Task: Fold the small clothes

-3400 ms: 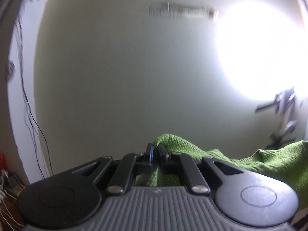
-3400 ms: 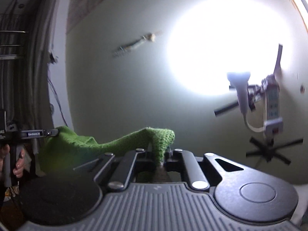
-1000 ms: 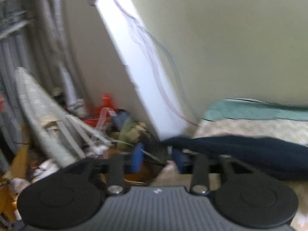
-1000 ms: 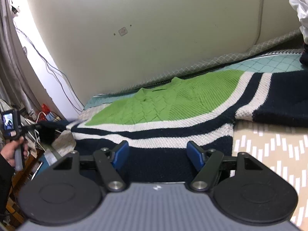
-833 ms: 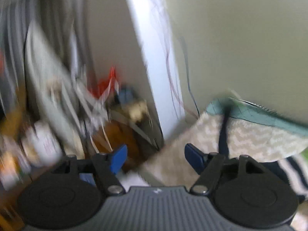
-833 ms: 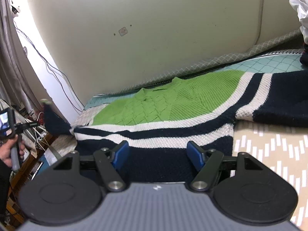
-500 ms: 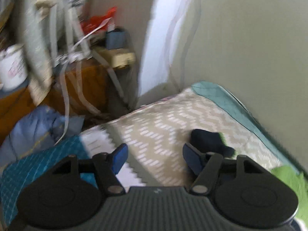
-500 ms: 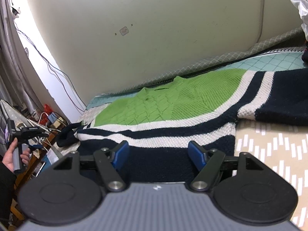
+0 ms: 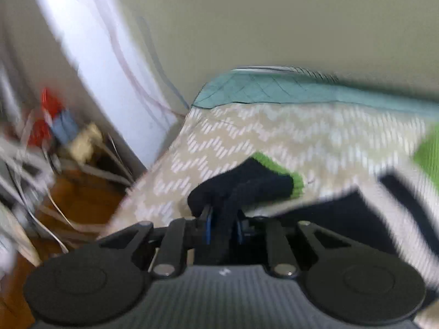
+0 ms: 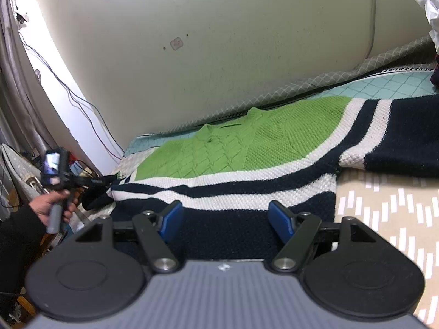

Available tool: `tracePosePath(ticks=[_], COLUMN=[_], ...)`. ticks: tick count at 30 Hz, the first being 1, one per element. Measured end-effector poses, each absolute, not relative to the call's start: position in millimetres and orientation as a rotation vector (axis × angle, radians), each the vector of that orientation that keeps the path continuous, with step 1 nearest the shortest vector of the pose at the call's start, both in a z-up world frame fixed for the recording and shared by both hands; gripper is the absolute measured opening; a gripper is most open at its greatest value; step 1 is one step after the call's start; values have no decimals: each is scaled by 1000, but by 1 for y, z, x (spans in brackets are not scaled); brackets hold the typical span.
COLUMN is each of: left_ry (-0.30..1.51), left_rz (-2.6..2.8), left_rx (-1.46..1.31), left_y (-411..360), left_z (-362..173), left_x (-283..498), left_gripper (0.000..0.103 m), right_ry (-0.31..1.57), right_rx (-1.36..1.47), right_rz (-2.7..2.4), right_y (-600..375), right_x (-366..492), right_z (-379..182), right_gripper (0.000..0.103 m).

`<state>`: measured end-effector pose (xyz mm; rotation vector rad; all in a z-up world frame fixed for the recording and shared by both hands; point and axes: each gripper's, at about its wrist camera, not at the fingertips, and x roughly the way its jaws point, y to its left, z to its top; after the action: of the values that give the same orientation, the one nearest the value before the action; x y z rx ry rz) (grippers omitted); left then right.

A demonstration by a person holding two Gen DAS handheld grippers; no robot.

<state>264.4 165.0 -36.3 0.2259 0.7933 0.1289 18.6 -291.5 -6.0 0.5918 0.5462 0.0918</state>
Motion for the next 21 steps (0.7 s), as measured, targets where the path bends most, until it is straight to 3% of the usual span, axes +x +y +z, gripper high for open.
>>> tracePosePath(ticks=[5,11,16,20,21], left_ry=[630,409,469,665,690], left_rz=[107,-224,-569,-749,-759], left_rx=[-86,-172,-49,52,84], left_y=[189,127,35,-12,-16], left_z=[34,119,103,59,52], left_x=[264,230,184,168,166], left_gripper=[11,10,11,37,36], right_ry=[549,547,548,550,550], right_rx=[588,598,602,608,610], right_rz=[105,112,116,122,125], right_y=[-290,-293,-294,-295,-296], right_x=[19,18,18,18,18], right_z=[-5,-6,-6,-7,-7], right_gripper=[68,68,68,68,68])
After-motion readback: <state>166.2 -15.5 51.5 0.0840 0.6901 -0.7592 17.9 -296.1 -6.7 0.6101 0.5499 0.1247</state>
